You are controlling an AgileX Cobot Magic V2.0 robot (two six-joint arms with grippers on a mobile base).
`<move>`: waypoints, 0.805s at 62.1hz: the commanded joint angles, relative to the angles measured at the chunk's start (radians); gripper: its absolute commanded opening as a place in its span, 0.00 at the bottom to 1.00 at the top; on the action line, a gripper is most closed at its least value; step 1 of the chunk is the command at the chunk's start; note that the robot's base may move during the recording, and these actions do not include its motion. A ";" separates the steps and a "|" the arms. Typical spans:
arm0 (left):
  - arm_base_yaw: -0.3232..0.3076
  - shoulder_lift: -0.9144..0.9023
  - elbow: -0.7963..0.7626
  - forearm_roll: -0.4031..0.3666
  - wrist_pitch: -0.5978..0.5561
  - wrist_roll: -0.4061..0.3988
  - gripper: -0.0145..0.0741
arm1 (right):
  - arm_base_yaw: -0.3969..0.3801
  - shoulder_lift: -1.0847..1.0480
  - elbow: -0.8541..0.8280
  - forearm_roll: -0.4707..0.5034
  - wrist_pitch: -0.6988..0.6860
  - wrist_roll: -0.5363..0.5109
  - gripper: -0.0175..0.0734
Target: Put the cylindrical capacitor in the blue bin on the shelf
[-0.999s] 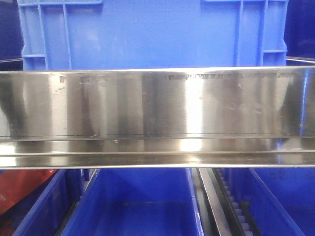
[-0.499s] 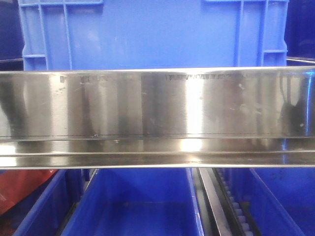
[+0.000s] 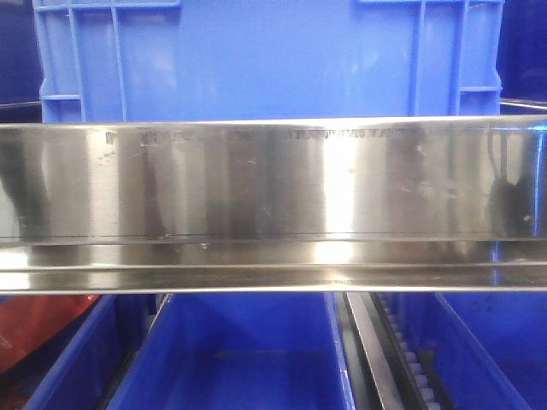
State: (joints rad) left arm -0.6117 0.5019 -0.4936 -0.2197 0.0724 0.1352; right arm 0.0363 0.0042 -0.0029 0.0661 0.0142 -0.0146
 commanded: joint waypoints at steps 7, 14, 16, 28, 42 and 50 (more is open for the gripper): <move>-0.004 -0.007 0.000 -0.007 -0.015 0.003 0.04 | -0.006 -0.004 0.003 -0.002 -0.023 -0.004 0.01; 0.013 -0.026 0.018 0.096 -0.028 0.005 0.04 | -0.006 -0.004 0.003 -0.002 -0.023 -0.004 0.01; 0.029 -0.042 0.030 0.131 -0.039 0.005 0.04 | -0.006 -0.004 0.003 -0.002 -0.023 -0.004 0.01; 0.195 -0.207 0.173 0.165 -0.029 0.005 0.04 | -0.006 -0.004 0.003 -0.002 -0.023 -0.004 0.01; 0.412 -0.441 0.359 0.165 -0.026 -0.093 0.04 | -0.006 -0.004 0.003 -0.002 -0.023 -0.004 0.01; 0.467 -0.502 0.459 0.165 -0.040 -0.153 0.04 | -0.006 -0.004 0.003 -0.002 -0.023 -0.004 0.01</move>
State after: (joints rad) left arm -0.1696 0.0211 -0.0844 -0.0558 0.0549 0.0309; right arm 0.0363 0.0042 -0.0029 0.0661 0.0142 -0.0146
